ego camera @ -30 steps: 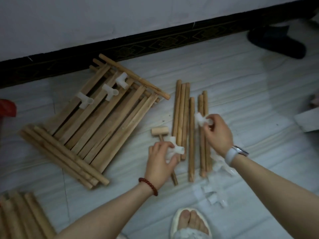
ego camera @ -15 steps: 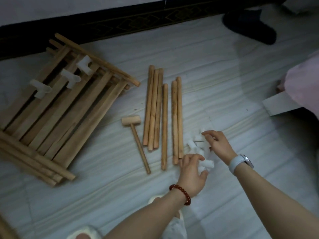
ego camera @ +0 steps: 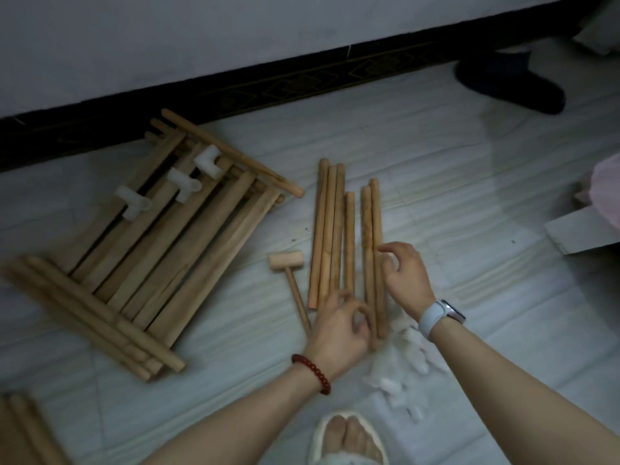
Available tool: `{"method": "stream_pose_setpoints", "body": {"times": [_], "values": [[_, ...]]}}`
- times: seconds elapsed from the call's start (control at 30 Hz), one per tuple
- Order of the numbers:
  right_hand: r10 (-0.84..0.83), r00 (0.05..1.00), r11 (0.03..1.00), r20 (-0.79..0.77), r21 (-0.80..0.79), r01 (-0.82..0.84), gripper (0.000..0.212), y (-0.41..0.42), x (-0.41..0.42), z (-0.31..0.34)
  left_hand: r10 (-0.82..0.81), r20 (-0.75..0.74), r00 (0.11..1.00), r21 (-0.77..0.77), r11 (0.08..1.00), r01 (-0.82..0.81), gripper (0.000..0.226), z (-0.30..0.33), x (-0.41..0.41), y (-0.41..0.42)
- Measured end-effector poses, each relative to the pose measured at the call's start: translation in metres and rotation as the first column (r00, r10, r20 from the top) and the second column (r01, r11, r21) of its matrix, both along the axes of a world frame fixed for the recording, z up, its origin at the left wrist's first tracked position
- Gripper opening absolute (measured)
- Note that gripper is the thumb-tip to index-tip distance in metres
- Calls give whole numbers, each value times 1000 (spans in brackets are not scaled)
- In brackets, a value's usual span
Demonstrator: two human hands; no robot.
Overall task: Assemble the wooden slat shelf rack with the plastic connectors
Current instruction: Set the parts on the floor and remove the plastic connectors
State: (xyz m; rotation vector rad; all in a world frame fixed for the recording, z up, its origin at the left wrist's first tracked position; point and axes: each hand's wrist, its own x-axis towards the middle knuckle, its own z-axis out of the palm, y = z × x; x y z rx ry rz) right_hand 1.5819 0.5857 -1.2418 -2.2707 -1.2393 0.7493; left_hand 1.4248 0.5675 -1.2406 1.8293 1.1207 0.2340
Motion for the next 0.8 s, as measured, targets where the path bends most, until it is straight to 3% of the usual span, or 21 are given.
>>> {"method": "stream_pose_setpoints", "body": {"times": [0.1,0.2,0.27,0.33,0.47,0.53,0.67,0.8], "values": [[167,986,986,-4,-2,-167,32,34,-30,4,30,-97,995,322,947,3,33,-7,-50,52],[354,933,933,59,47,-357,37,76,-67,10,216,-207,954,477,874,-94,39,-7,-106,110],[463,878,877,121,83,-473,41,110,-96,14,403,-267,875,520,825,-221,47,-3,-138,151],[546,812,818,206,76,-570,47,142,-123,17,493,-335,803,491,819,-297,60,0,-163,186],[671,674,722,310,-66,-689,67,198,-164,17,419,-439,795,283,904,-320,82,-6,-191,234],[698,628,700,343,-147,-699,70,216,-180,14,418,-440,795,250,907,-338,73,-14,-195,245],[684,616,715,389,-194,-671,52,234,-208,7,529,-335,779,450,817,-361,37,-34,-208,247],[680,648,719,343,-140,-681,32,239,-222,-2,470,-195,861,574,767,-289,36,-42,-224,235]]}}
